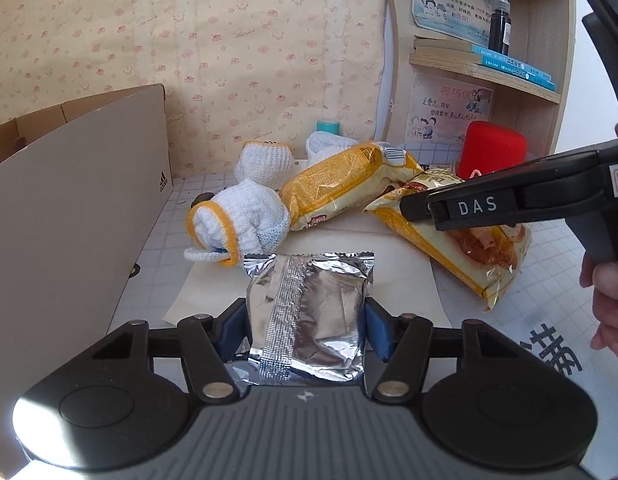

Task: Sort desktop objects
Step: 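Close the left tool on the silver foil packet while the right tool grasps a snack bag, then carry the foil packet and snack bag over the cardboard box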

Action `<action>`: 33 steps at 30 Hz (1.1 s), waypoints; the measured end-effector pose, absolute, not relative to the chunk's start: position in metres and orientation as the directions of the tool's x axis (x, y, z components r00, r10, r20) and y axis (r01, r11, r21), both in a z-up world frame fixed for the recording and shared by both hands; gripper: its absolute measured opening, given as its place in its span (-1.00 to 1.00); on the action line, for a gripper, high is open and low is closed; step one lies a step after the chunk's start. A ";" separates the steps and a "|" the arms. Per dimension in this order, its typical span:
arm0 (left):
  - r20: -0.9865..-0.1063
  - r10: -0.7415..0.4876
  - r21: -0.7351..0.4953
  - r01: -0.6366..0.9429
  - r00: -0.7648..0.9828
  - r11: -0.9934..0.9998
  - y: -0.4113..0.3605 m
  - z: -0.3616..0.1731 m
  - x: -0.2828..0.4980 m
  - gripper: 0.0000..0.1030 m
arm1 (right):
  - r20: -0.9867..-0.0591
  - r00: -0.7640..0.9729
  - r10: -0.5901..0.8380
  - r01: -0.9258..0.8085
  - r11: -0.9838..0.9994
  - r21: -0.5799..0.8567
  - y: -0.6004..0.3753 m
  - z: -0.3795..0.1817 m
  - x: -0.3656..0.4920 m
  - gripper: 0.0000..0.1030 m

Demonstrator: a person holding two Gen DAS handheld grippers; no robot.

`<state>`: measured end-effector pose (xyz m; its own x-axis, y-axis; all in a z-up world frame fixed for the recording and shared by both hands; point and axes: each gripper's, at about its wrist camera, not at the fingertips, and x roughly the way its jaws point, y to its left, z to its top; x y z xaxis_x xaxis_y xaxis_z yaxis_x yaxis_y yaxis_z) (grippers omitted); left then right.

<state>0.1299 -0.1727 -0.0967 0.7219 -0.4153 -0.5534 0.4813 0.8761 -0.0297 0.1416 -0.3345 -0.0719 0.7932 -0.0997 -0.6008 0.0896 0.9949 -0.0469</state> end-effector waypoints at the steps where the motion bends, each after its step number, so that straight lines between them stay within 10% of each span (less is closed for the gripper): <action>1: -0.551 -0.416 -0.031 0.480 0.724 0.877 -0.172 -0.096 0.129 0.23 | -0.598 0.795 -0.106 0.093 0.994 -0.053 -0.332 -0.070 0.139 -0.20; 33: -0.355 -0.343 -0.049 0.349 0.870 0.936 -0.099 -0.003 0.072 0.23 | -0.429 0.901 -0.067 0.040 0.997 -0.071 -0.260 0.009 0.069 -0.20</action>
<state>0.0718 -0.0987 -0.0035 0.8697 -0.3429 -0.3550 0.3490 0.9358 -0.0489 0.0687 -0.2596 0.0088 0.9010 -0.0671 -0.4286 0.0405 0.9967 -0.0708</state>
